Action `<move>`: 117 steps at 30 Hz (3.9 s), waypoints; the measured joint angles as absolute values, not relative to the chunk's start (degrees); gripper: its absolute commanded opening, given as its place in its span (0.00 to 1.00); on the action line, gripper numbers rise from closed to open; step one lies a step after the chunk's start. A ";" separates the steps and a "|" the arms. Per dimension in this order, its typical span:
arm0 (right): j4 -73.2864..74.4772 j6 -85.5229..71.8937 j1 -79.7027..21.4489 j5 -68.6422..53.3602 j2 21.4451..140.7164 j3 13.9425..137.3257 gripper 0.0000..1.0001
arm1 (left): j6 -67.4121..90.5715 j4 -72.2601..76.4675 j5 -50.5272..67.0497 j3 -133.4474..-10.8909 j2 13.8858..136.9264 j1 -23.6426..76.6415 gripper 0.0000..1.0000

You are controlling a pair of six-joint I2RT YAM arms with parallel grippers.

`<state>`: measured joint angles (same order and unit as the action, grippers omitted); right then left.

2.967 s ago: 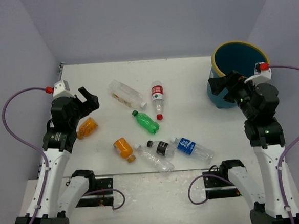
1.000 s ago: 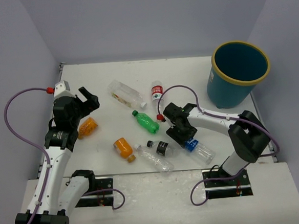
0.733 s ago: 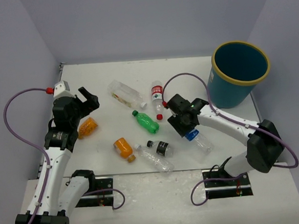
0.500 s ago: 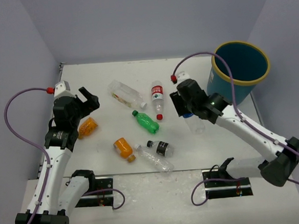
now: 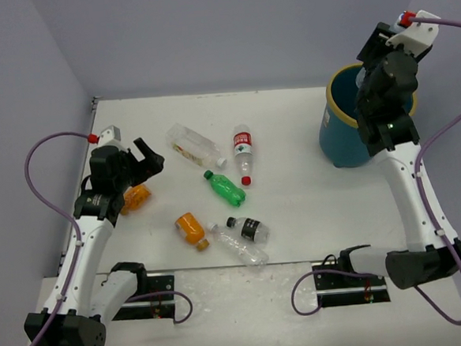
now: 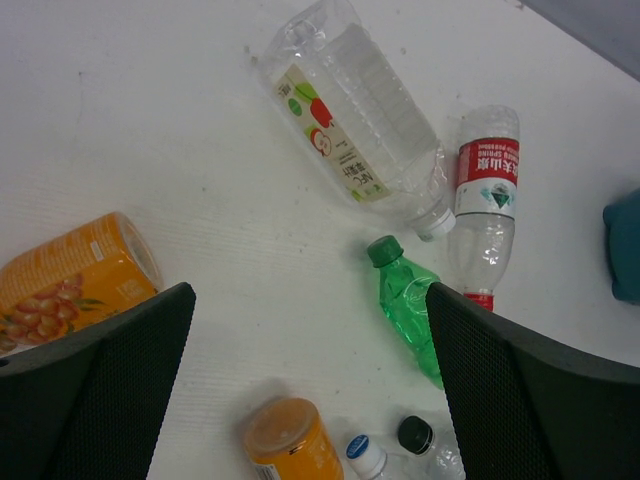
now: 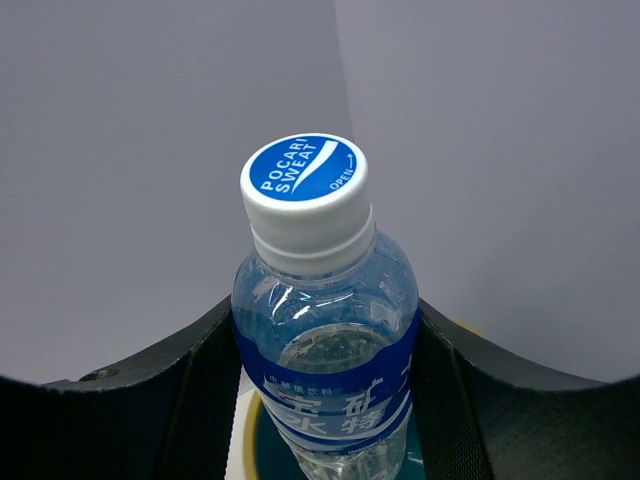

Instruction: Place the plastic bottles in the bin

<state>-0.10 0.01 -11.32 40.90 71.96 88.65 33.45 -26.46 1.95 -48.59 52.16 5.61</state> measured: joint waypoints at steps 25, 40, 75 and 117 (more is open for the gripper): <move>11.78 -14.70 -3.30 16.33 65.04 87.48 0.99 | 33.41 -32.40 2.36 -44.80 52.73 5.61 1.00; 16.36 -20.01 -29.84 7.59 78.43 74.89 0.99 | 33.94 -32.04 3.16 -43.63 53.90 5.61 1.00; 23.02 -35.75 -30.37 4.36 118.84 89.12 0.23 | 35.62 -35.65 -5.40 -42.00 46.67 5.61 1.00; 13.00 -1.94 -9.21 56.83 87.67 94.48 0.99 | 36.27 -37.93 -6.88 -42.11 45.87 5.61 1.00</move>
